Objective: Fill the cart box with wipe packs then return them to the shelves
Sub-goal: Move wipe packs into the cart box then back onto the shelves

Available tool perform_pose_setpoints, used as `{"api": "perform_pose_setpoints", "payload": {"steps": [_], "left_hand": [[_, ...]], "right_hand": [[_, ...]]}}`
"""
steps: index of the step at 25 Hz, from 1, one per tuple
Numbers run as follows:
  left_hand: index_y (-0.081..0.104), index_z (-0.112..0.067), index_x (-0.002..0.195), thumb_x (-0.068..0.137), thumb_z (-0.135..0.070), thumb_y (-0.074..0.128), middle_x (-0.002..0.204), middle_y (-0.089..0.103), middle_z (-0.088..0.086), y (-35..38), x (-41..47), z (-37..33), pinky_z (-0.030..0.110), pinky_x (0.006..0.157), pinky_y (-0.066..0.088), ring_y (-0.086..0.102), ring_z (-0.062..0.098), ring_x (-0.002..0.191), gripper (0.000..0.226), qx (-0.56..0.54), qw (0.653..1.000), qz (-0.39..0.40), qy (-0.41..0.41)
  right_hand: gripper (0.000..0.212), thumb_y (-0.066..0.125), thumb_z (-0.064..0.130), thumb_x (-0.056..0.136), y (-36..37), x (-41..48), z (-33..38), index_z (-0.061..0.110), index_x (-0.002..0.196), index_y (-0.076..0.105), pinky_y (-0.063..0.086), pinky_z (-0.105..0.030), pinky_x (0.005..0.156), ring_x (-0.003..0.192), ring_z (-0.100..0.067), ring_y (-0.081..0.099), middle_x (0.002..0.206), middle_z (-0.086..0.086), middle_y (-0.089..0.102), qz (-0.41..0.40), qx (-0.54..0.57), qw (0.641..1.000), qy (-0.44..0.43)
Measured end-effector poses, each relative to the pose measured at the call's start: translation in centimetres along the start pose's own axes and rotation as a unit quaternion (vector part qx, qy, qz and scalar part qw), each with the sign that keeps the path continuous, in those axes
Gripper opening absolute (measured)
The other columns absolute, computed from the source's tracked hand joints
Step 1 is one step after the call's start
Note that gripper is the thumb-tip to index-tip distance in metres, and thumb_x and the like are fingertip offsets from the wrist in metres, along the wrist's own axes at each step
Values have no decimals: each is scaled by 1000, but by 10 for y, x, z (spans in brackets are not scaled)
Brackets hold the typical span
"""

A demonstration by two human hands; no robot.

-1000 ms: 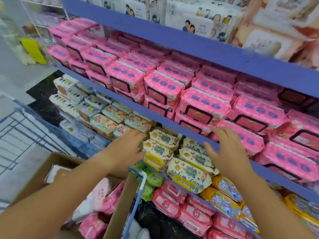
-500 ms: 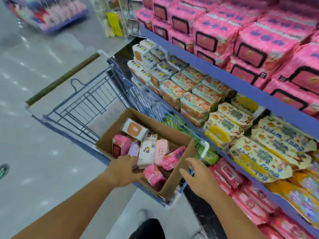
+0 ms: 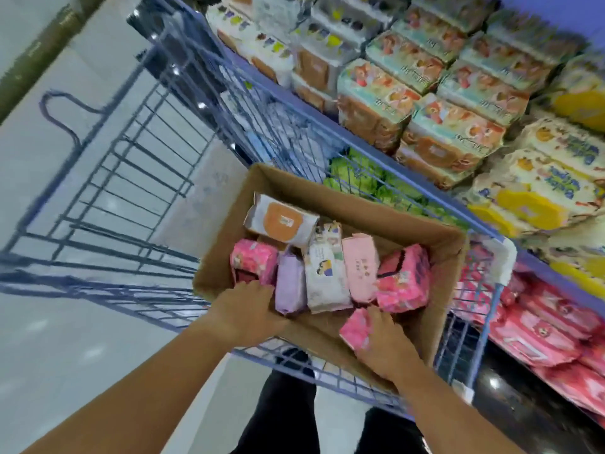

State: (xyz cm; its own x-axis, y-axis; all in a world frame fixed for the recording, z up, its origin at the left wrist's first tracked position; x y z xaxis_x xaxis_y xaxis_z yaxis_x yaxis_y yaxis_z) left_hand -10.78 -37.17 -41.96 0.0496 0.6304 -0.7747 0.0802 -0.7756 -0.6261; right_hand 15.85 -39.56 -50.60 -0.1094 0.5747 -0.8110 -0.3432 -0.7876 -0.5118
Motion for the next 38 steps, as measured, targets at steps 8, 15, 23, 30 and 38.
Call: {"api": "perform_pose_setpoints", "payload": {"steps": [8, 15, 23, 30, 38], "left_hand": [[19, -14, 157, 77, -53, 73, 146, 35, 10, -16, 121, 79, 44, 101, 49, 43, 31, 132, 104, 99, 994, -27, 32], [37, -19, 143, 71, -57, 77, 141, 48, 3, 4, 183, 81, 34, 104, 46, 48, 23, 128, 90, 239, 968, 7, 81], [40, -18, 122, 58, -60, 79, 115, 62, 1, -10, 158, 64, 37, 83, 58, 68, 25, 103, 86, 163, 983, 34, 81], [74, -31, 91, 78, -39, 85, 81, 79, -14, -83, 86, 58, 31, 80, 55, 73, 2, 77, 19, -305, 950, 42, 48], [67, -27, 122, 89, -44, 71, 107, 80, -2, -39, 97, 41, 39, 89, 54, 71, 21, 108, 37, -602, 793, 60, -69]], "right_hand": [[73, 73, 43, 69, -1, 36, 27, 23, 129, 39, 51, -31, 89, 112, -24, 59, 128, -2, 54, 59, -42, 996, 53], [97, 82, 24, 78, -79, -8, 31, 23, 157, 26, 43, -13, 85, 110, -5, 53, 131, 14, 46, 37, 251, 965, 72], [52, 79, 4, 67, -130, -14, 34, 18, 115, 65, 59, -36, 85, 100, -23, 74, 107, -4, 78, -67, 534, 843, -13], [82, 79, 26, 66, -139, -16, 58, 18, 143, 52, 30, -21, 115, 132, -13, 47, 144, 1, 55, -229, -2, 940, -254], [71, 73, 33, 67, -62, 31, 33, 26, 136, 57, 38, -48, 113, 142, -27, 39, 156, -6, 41, -191, -172, 922, -289]]}}
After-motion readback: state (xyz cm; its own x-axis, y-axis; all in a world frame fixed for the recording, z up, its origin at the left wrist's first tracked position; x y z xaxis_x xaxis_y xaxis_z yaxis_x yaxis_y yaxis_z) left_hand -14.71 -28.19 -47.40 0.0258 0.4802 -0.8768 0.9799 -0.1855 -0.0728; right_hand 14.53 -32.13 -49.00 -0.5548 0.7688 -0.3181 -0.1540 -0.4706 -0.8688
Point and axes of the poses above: each hand's wrist, its own x-axis towards the middle knuckle, its own y-axis out of the palm, z = x × y, the point moved 6 cm from there along x, towards the middle knuckle
